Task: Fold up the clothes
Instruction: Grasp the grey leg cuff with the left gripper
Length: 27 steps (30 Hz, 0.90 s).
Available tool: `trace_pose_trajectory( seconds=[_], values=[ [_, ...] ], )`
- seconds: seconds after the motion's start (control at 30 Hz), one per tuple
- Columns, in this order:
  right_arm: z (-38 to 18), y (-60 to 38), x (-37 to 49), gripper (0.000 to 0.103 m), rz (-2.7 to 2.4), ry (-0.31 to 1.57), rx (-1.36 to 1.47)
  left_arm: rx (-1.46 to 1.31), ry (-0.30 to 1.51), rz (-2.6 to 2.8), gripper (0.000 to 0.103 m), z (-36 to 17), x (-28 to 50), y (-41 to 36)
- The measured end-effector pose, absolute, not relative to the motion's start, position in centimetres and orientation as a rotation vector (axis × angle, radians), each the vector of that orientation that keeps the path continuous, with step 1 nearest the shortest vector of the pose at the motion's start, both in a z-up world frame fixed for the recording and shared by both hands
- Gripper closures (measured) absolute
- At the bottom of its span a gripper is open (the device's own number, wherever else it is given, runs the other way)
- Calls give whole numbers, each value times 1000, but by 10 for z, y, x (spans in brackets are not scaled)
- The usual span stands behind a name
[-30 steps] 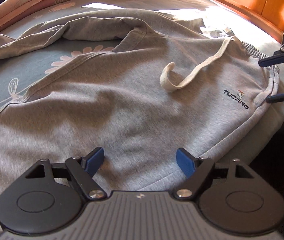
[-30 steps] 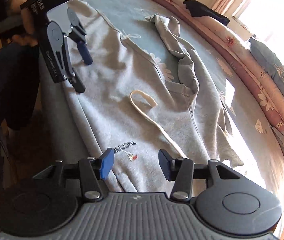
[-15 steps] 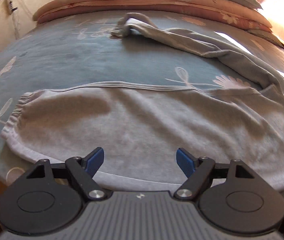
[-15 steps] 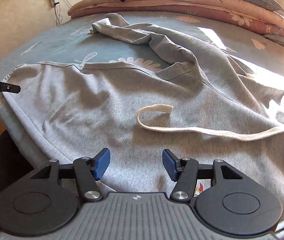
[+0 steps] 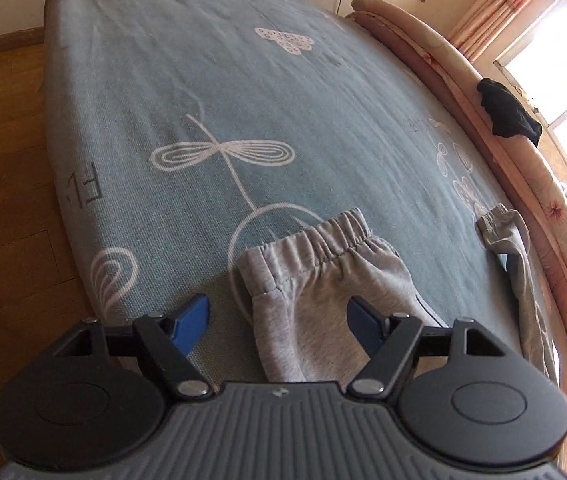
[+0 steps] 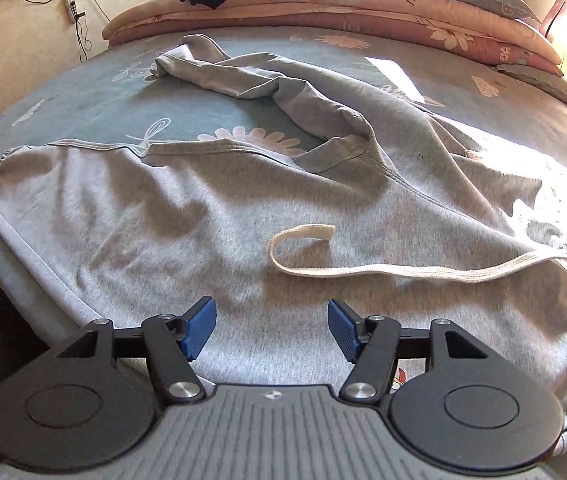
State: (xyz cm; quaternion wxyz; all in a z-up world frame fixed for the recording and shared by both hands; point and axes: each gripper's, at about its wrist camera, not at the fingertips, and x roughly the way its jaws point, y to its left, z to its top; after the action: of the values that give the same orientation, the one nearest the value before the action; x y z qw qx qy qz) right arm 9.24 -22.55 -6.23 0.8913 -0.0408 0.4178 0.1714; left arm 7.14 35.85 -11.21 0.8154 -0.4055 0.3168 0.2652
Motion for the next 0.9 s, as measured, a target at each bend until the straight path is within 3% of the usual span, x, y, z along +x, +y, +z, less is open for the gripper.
trace_pose_trajectory(
  seconds=[0.03, 0.1, 0.33, 0.67, 0.8, 0.9],
  values=[
    [-62, -223, 92, 36, 362, 864, -89, -865, 675, 560, 30, -113, 73, 360],
    [-61, -218, 92, 36, 373, 864, -97, -842, 684, 548, 49, -115, 79, 360],
    [-61, -212, 93, 36, 370, 868, -112, -715, 722, 581, 87, -114, 80, 353],
    [-59, -215, 91, 36, 348, 860, -127, -700, 628, 571, 91, -74, 55, 346],
    [-62, -215, 92, 36, 349, 872, -118, -696, 700, 581, 90, -85, 53, 349],
    [-64, -213, 91, 34, 351, 872, -135, -761, 774, 617, 83, -105, 50, 360]
  ],
)
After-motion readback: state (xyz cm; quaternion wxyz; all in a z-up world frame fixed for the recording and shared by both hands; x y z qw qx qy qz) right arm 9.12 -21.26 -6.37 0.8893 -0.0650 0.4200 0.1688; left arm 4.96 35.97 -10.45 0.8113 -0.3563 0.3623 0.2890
